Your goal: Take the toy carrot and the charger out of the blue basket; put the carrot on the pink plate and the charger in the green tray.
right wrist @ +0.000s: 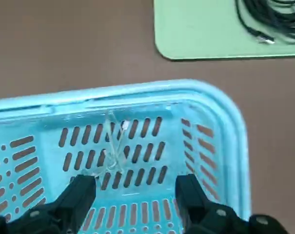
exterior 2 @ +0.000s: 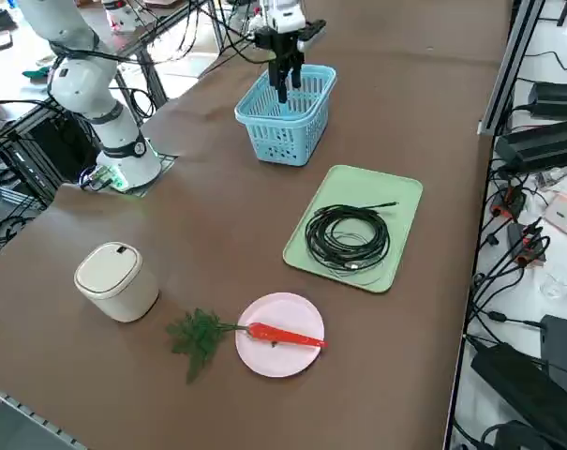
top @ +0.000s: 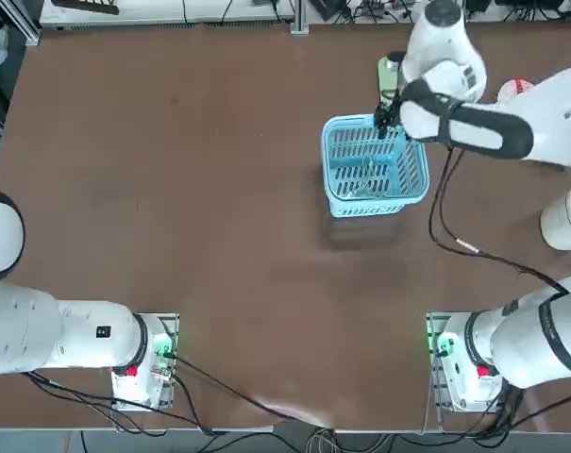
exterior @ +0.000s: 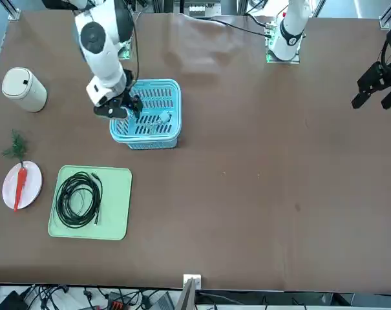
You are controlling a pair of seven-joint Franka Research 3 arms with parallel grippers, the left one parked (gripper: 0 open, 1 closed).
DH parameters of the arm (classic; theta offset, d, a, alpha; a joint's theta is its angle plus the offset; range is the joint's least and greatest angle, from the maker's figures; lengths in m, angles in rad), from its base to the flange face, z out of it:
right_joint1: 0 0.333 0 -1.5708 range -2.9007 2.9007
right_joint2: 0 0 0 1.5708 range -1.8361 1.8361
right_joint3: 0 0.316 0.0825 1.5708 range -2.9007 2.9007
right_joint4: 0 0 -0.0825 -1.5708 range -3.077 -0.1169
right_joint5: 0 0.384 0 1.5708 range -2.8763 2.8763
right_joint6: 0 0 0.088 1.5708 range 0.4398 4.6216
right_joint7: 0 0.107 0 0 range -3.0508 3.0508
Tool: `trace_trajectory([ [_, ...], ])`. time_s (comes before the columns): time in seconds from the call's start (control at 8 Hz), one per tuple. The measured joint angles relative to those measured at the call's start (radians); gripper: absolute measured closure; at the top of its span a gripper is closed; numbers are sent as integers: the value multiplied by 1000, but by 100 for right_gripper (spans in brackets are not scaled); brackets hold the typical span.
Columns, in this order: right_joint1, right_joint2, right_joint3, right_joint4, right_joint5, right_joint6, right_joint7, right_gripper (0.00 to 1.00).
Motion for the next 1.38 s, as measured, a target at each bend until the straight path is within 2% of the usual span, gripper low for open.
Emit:
trace_trajectory([
  [0.38,42,73,0,-16,0,102,2,0],
  [0.88,90,237,-1,-17,-31,246,3,0],
  [1.38,92,298,-5,-16,-33,309,3,0],
])
